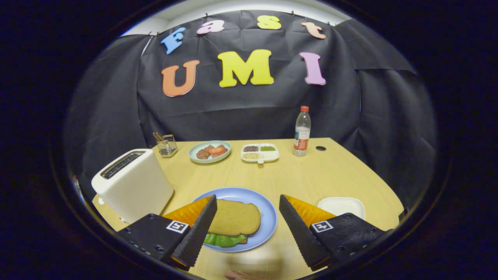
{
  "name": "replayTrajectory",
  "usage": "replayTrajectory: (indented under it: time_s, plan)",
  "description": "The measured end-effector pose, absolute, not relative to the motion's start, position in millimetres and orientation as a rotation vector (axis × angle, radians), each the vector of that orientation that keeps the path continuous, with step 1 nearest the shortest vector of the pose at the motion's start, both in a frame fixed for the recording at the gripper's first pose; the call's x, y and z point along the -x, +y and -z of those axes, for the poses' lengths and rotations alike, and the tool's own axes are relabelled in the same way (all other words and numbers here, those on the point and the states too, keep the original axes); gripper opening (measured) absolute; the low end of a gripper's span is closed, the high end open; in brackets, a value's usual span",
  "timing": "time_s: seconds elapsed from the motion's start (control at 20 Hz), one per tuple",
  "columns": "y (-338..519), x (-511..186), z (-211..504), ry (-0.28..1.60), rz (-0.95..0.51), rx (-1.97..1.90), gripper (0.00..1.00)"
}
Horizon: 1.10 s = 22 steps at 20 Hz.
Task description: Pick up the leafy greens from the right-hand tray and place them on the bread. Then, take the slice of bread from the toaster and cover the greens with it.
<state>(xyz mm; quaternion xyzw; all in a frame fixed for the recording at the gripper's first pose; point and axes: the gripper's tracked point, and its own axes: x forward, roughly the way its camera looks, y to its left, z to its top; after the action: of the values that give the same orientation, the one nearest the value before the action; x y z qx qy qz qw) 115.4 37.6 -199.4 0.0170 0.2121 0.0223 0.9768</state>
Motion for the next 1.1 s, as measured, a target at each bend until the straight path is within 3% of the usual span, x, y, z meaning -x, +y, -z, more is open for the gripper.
replayTrajectory:
  time_s: [0.25, 1.1]
  plan:
    - [43, -51, 132, 0.270, -0.032, -0.034, 0.97]
    - [40, 122, 40, 0.045, -0.035, -0.011, 0.98]
